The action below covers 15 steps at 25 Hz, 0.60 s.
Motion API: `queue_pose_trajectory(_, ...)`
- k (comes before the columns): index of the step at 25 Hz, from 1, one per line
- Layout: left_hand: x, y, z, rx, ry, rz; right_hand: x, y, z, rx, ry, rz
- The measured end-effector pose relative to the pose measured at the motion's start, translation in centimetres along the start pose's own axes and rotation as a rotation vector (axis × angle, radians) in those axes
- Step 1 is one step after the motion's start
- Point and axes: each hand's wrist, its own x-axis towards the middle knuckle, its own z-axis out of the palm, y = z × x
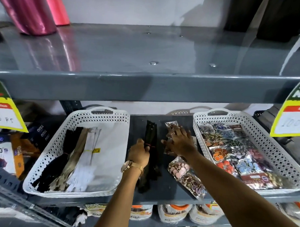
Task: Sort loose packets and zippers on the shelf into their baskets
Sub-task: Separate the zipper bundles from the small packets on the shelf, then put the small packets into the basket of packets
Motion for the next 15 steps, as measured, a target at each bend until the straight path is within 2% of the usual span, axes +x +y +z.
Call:
queue_pose_trajectory(4, -0.3, 0.7, 0.6, 0.196, 0.101, -0.063, -0.5, 0.6, 0.5, 0.085, 0.014, 0.026)
queue_pose_trajectory(6, -0.7, 1.0, 1.2, 0.36, 0.153, -0.087, -1.3, 0.3, -0.4, 0.224, 0.113, 0.088)
queue_pose_trajectory(9, -0.9, 0.4, 2.4, 0.494, 0.232, 0.08, -5.3, -0.2, -1.9, 0.339, 0.172, 0.17)
queue_pose_trajectory(12, -0.7, -0.7, 3.8, 0.478, 0.08, 0.311, -12.5, -1.1, -1.9, 0.335, 0.213, 0.188)
queue_pose_trajectory(15, -1.2, -2.1, 4.8, 0.56, -0.06, 0.38, -17.2, -2.2, 0.6, 0.271, 0.134, 0.223)
